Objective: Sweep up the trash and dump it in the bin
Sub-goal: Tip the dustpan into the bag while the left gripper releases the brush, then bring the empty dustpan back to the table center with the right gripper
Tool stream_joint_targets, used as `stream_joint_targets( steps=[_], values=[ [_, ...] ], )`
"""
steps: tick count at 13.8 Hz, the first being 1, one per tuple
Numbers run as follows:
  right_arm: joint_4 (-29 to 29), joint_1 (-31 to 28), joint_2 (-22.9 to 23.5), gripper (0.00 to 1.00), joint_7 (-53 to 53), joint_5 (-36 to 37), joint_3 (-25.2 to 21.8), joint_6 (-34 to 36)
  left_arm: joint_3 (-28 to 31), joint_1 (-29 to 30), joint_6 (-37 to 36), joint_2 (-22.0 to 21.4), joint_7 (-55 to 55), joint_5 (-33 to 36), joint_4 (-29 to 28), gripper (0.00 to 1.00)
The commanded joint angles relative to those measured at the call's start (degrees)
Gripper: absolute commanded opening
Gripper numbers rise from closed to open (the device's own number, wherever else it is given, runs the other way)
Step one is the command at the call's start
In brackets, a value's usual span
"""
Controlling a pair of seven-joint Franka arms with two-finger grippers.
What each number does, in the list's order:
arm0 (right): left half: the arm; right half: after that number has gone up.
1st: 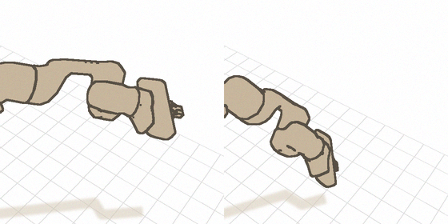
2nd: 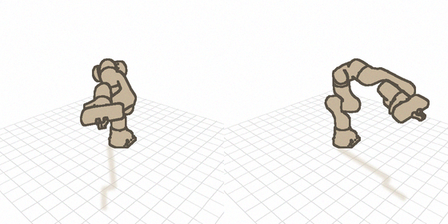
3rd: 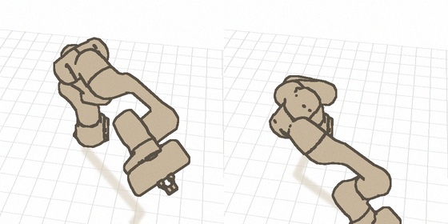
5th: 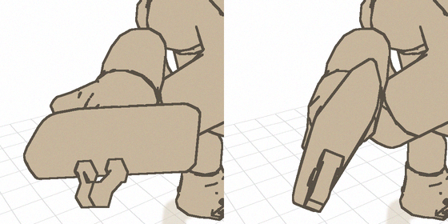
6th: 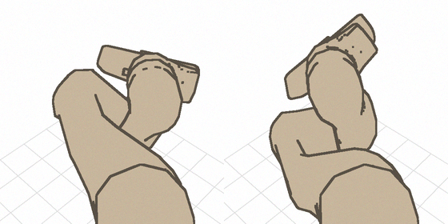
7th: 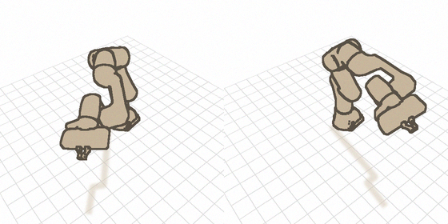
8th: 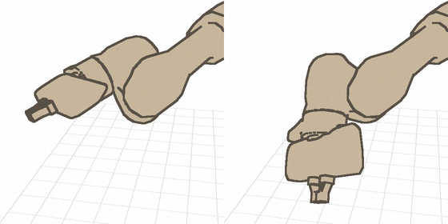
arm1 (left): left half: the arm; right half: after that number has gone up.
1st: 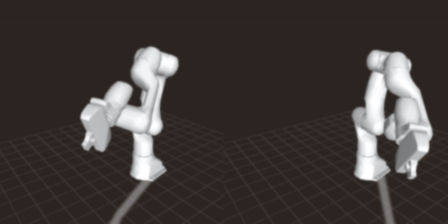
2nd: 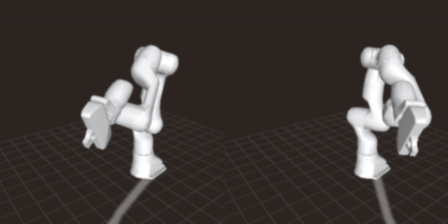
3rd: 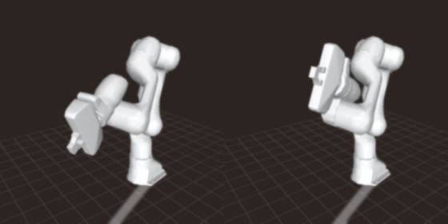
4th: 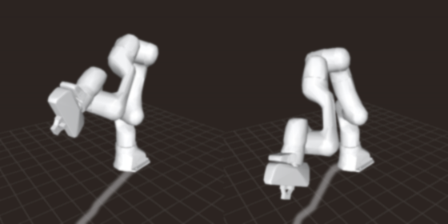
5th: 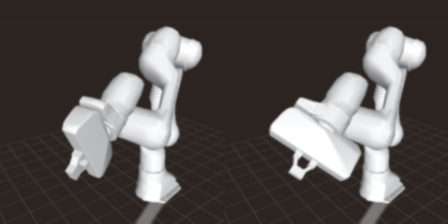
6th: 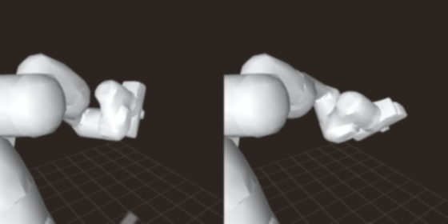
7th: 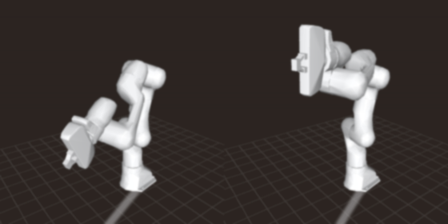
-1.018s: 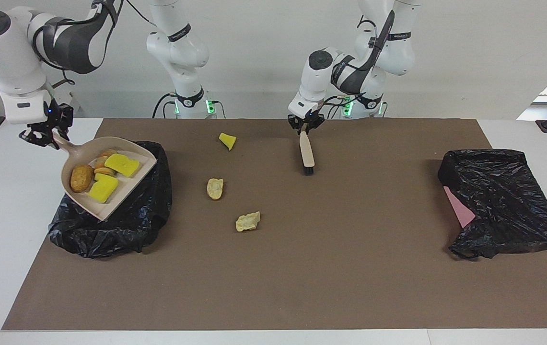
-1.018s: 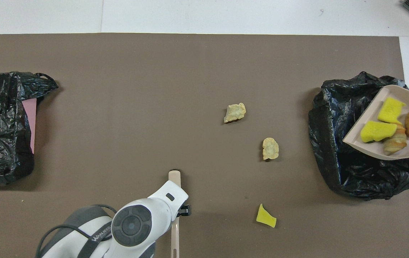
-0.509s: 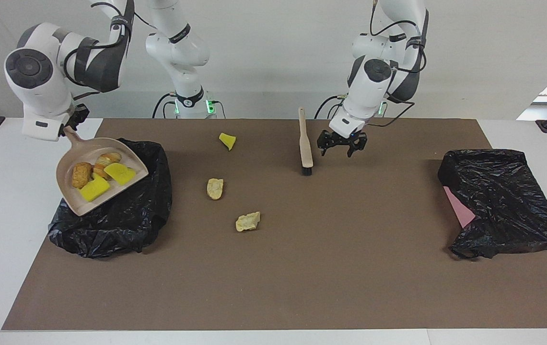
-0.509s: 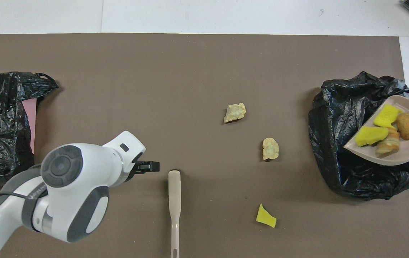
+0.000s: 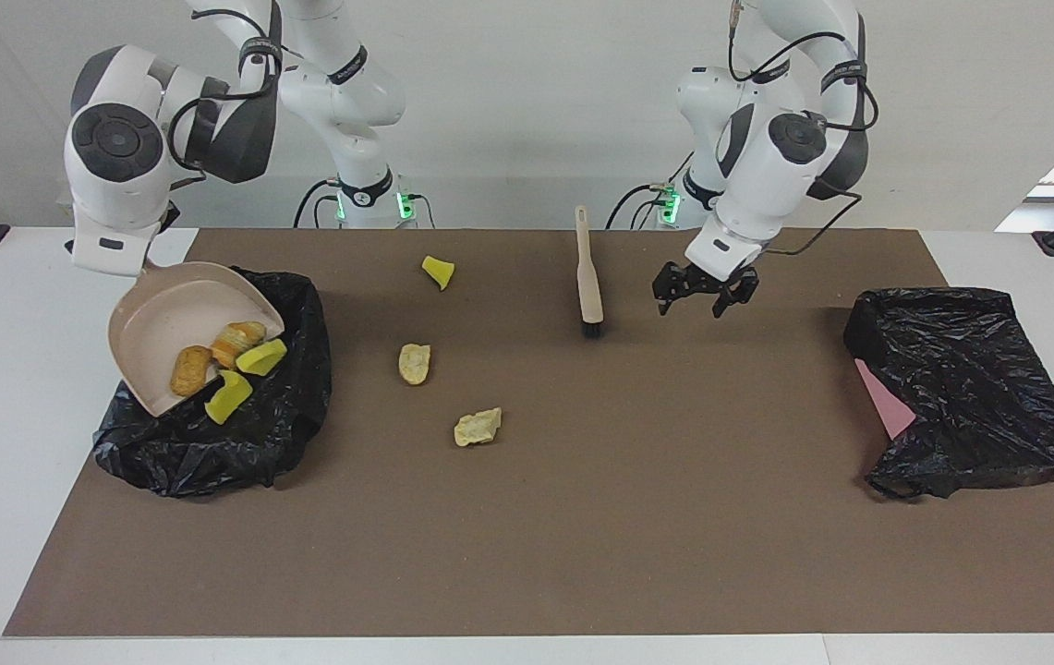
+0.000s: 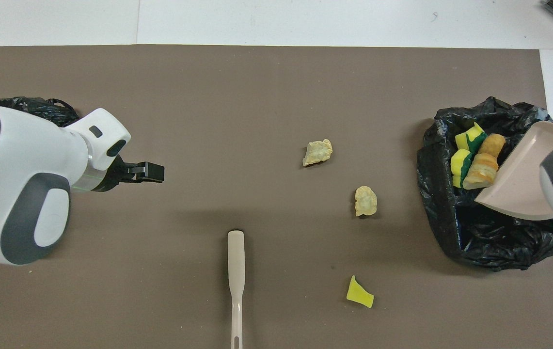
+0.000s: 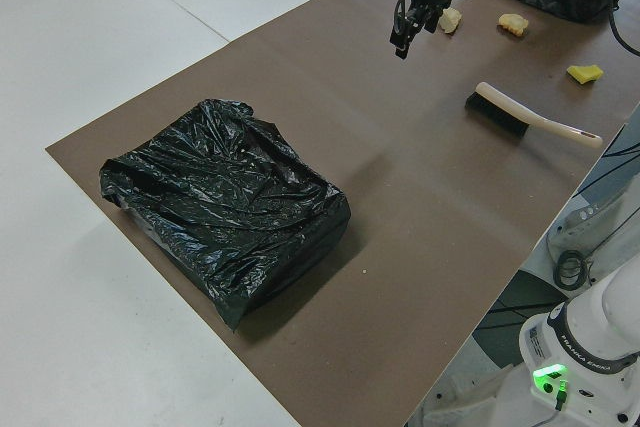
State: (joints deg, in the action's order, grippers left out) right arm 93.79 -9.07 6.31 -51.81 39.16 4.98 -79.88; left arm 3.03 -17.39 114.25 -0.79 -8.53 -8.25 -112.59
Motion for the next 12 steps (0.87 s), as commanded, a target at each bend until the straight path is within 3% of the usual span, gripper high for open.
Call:
stream_joint_targets(
  steps=[1, 5, 8, 12],
  values=[
    [-2.91, 0.11, 0.11, 0.00, -2.76, 2.75, 0.38, 1.66, -0.57, 4.45, -6.21, 3.16, 4.82, 0.95, 7.45, 1.00],
    [-2.91, 0.02, -3.84, 0.00, -3.04, 1.01, 1.08, 1.48, -0.30, 9.47, -9.74, 2.99, 8.96, 1.04, 10.46, 1.00],
    [-3.09, 0.11, -4.21, 0.00, -1.29, -3.90, 1.43, 1.05, -0.30, 12.11, -11.76, 2.81, 10.81, 4.09, 11.95, 1.00],
    [-3.00, 0.11, -4.29, 0.00, 11.17, -11.20, 8.79, -3.77, -0.30, 12.29, -14.83, 2.98, 11.08, 8.25, 15.01, 1.00]
  ],
)
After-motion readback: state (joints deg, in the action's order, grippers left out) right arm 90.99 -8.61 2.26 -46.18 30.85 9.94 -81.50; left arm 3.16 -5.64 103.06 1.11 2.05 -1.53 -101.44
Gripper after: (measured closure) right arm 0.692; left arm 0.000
